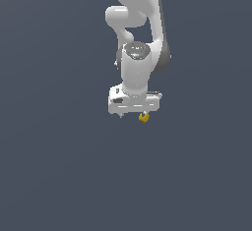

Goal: Pick up the object and move it to a goal position.

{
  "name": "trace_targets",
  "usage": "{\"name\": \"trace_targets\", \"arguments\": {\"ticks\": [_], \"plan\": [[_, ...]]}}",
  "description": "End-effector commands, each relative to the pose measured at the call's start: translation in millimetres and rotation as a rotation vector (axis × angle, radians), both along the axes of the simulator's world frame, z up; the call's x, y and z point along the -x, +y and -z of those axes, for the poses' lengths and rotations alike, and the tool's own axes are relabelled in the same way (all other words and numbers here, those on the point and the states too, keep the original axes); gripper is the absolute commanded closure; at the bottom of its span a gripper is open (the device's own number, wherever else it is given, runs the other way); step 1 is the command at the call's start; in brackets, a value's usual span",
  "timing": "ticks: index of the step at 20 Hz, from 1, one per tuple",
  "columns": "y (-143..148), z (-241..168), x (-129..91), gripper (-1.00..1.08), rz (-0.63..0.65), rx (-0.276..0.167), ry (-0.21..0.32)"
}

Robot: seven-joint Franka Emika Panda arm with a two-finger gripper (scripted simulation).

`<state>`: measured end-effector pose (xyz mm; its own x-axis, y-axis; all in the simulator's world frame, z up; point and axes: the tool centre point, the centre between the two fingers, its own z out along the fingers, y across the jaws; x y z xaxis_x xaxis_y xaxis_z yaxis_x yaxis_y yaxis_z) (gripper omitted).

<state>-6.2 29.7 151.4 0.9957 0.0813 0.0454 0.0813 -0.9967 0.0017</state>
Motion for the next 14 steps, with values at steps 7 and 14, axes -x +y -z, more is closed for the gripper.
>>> {"name": "trace_targets", "arguments": {"ticks": [7,14], "plan": [[50,54,48,-0.92,-0.184,0.008,0.032],[67,72,69,-0.92,-0.256,0.008,0.044]]}}
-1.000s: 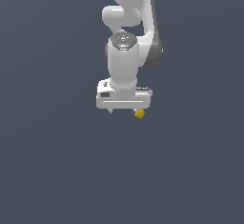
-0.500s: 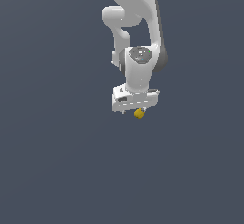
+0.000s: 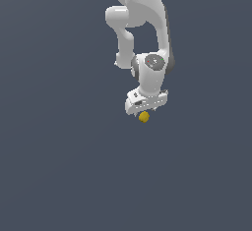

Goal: Pick up the object and move it to a goal position.

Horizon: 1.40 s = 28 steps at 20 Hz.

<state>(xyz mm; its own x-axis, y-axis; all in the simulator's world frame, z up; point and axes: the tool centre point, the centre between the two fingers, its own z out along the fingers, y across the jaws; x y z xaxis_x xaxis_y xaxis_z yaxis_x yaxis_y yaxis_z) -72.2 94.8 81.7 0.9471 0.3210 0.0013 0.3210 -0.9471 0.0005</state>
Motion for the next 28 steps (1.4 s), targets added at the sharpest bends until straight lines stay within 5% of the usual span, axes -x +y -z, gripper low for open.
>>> {"name": "trace_targets", "arguments": {"ticks": [1,21,22,28], "plan": [[3,3,4,-0.92,-0.013,0.0,0.001],[3,54,5,-0.92,-0.014,0.0,0.001],[3,54,5,1.08,-0.014,0.0,0.001],[3,54,5,1.08,-0.014,0.0,0.001]]}}
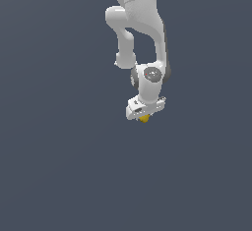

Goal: Pick up the object and move it to a goal position.

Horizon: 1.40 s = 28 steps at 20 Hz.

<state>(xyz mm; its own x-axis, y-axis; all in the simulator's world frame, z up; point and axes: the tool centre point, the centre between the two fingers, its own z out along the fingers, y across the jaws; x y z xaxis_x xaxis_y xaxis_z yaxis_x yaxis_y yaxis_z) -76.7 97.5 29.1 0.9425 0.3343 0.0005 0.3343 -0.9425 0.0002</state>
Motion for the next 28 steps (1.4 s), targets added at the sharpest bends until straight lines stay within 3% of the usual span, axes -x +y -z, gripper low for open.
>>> {"name": "trace_targets", "arguments": {"ticks": [1,14,28], "plan": [[0,1,0,1.08,0.0,0.0,0.001],[-20,-21,-17,1.08,0.0,0.0,0.0],[-99,-108,-87,1.08,-0.001,-0.002,0.0]]}}
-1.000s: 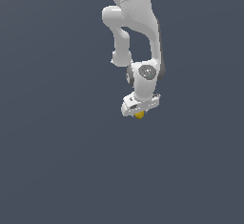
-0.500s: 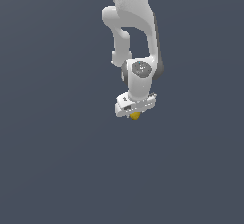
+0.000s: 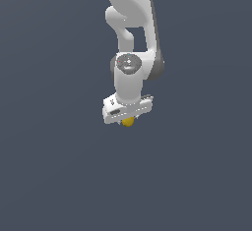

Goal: Pick up the object and move it to a goal position.

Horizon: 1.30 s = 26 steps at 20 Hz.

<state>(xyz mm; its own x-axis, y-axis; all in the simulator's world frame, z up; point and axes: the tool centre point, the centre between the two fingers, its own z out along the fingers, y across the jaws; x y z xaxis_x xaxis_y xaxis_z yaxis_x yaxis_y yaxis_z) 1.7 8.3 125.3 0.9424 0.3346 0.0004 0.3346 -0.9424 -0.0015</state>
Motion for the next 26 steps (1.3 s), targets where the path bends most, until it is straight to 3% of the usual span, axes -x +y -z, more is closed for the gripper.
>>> {"name": "trace_targets", "arguments": {"ticks": [1,13,26], "plan": [[-16,-18,-14,1.08,-0.001,0.0,0.0],[-76,-83,-70,1.08,-0.001,0.0,0.0],[-120,-130,-112,1.08,-0.001,0.001,0.0]]}}
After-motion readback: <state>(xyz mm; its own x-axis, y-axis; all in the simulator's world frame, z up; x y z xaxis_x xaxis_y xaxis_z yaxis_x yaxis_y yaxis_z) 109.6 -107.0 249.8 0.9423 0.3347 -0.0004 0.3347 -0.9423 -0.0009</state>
